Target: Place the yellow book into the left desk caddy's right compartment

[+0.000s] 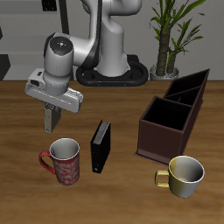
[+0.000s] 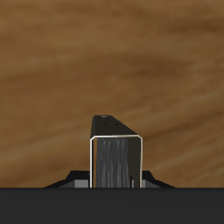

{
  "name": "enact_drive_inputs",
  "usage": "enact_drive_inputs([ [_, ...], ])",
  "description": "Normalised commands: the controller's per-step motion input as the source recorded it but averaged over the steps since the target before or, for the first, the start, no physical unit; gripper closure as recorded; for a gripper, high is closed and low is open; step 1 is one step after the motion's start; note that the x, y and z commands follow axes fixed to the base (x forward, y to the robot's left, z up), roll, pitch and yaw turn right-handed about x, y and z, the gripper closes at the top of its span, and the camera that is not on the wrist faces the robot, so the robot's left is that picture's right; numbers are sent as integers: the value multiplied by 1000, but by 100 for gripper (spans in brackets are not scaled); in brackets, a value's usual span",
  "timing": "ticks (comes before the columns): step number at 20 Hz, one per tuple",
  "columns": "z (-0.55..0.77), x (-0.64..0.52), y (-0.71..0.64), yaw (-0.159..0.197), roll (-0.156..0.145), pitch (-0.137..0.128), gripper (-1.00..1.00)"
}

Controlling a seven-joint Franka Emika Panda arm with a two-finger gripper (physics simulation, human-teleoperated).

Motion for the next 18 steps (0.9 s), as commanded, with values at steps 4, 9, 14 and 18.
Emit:
enact_drive_inputs([
  [4,467,-31,189,21,-4,-44,100],
  [9,508,-75,111,21,-39,-13,100],
  [14,543,-28,218,25,-61,-15,100],
  [18,377,-4,297,20,35,-25,100],
])
